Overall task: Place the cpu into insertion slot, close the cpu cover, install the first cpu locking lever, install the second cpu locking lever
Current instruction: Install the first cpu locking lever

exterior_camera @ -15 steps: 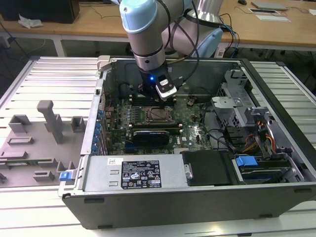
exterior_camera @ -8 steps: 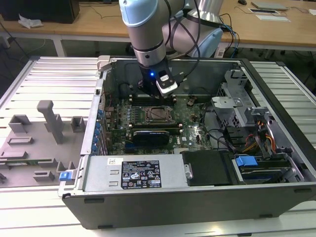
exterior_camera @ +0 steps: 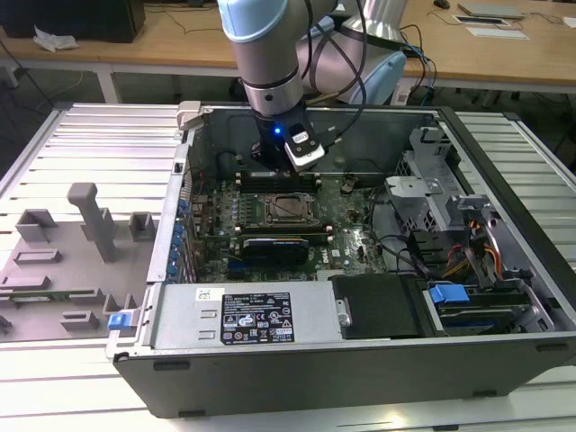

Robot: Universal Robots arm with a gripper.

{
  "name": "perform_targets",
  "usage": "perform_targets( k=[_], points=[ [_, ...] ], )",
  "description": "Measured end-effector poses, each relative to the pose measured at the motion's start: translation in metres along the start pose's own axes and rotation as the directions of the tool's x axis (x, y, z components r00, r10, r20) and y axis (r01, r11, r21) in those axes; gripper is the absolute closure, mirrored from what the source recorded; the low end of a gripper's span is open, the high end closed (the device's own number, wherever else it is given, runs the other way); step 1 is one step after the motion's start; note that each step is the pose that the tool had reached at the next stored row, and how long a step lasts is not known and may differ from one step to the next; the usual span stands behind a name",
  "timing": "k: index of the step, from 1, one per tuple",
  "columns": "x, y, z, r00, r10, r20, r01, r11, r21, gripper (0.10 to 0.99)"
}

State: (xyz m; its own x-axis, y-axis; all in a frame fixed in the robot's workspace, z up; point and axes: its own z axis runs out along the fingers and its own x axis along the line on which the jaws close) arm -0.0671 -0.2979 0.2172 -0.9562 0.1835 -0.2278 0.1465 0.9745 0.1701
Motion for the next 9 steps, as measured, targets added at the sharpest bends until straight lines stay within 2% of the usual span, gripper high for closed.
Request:
perform_targets(
  k=[3, 5, 6, 7, 8, 9],
  points=[
    [-0.0001, 0.0000, -0.0002, 1.0000, 0.000, -0.0017, 0.000, 1.0000, 0.000, 0.980],
    [-0.0004, 0.0000, 0.0000, 0.9996, 0.003, -0.0275, -0.003, 1.0000, 0.006, 0.980],
    [-0.0008, 0.0001, 0.0003, 0.9987, 0.006, -0.0497, -0.006, 0.9999, 0.012, 0.980],
    [-0.0010, 0.0001, 0.0005, 0.9979, 0.008, -0.0638, -0.007, 0.9999, 0.015, 0.980],
    [-0.0010, 0.0000, 0.0006, 0.9972, 0.010, -0.0740, -0.009, 0.9998, 0.017, 0.980],
    [-0.0010, 0.0001, 0.0005, 0.9972, 0.010, -0.0742, -0.009, 0.9998, 0.018, 0.980]
  ],
)
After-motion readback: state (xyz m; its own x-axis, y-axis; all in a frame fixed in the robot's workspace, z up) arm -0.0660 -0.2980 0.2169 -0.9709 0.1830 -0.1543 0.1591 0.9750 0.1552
